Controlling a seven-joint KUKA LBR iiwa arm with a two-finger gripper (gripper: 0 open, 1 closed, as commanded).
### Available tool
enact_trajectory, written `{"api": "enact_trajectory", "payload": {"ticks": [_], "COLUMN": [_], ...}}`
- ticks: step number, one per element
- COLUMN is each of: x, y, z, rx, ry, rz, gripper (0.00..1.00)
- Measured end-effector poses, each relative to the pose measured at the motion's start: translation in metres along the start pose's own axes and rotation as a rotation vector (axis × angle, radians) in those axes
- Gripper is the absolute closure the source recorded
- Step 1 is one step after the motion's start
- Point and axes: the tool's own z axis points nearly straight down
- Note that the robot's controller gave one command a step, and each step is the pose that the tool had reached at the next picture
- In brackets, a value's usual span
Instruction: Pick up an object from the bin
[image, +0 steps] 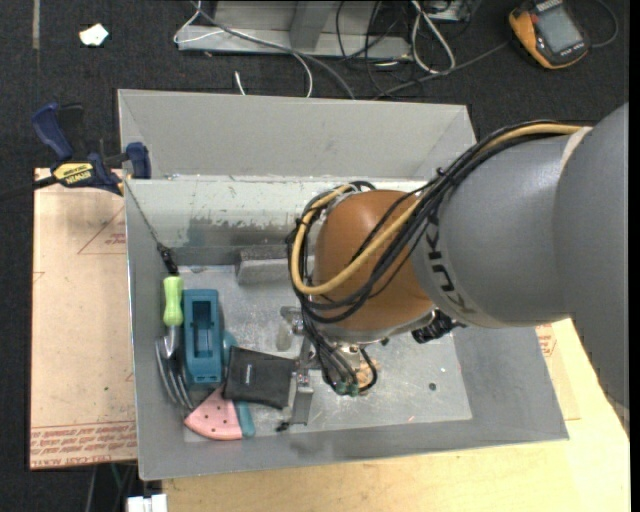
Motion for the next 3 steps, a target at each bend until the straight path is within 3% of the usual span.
{"api": "enact_trajectory", "payload": {"ticks": [1,2,3], "x": [0.001,0.003,-0.03], "y": [0.002,-0.006,-0.021], "z": [0.047,0.059,0.087], "rx": [-0.003,-0.001,-0.004], "ry": [-0.007,-0.001,-0.004], "rz": [-0.093,-0.016,0.241], "gripper": [0.0,0.0,1.0]}}
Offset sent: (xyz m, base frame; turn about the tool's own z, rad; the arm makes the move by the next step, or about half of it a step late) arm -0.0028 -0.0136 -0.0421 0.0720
